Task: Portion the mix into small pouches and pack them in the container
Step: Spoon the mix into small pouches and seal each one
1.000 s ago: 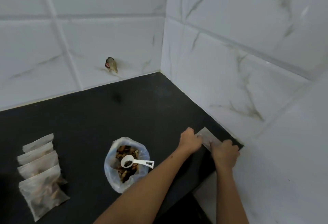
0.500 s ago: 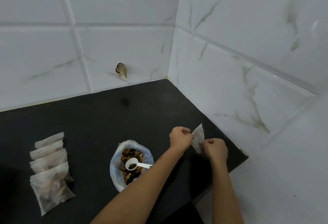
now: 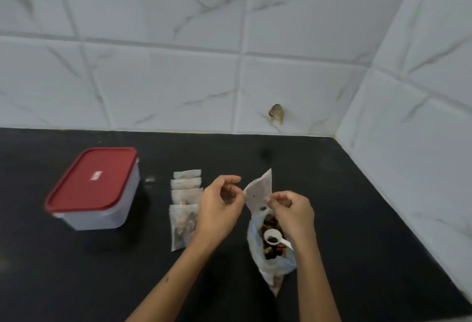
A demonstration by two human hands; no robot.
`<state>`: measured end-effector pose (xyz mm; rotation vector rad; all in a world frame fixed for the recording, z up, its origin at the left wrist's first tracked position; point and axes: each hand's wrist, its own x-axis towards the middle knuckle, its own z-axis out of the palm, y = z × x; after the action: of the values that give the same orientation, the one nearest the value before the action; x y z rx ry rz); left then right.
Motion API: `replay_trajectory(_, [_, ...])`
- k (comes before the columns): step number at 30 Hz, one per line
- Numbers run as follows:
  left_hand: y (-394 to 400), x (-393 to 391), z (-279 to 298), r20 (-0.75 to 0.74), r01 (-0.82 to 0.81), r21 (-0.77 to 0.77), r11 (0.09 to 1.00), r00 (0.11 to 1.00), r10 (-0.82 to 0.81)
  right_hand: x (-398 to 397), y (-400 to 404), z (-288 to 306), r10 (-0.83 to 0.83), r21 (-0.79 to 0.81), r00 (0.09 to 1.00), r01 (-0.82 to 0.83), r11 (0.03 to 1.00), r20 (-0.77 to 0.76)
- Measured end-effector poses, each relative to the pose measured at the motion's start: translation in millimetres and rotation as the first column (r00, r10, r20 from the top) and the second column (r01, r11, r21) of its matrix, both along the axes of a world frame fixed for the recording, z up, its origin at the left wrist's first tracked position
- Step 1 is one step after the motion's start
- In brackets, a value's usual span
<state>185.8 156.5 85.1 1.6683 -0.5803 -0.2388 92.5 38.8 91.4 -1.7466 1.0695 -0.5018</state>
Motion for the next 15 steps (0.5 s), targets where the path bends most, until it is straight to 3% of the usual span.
replay_trajectory(3, [33, 0, -7, -0.012, -0.114, -0.041, 0.993, 0.993, 0.114, 19, 29, -5, 0.052, -0.03, 0.998, -0.052, 0.998, 0.019])
replay_trajectory(5, [50, -2, -13, 0.003, -0.155, -0.061, 0.986, 0.988, 0.155, 28, 49, -5, 0.049, -0.009, 0.992, -0.048, 0.999, 0.119])
replay_trajectory(10, [72, -9, -24, 0.027, -0.161, -0.075, 0.984, 0.986, 0.164, 42, 83, 3, 0.113, 0.313, 0.946, -0.211, 0.926, 0.304])
replay_trajectory(15, [80, -11, -27, 0.075, -0.149, -0.084, 0.985, 0.985, 0.155, 49, 92, 0, 0.112, 0.351, 0.942, -0.226, 0.909, 0.318])
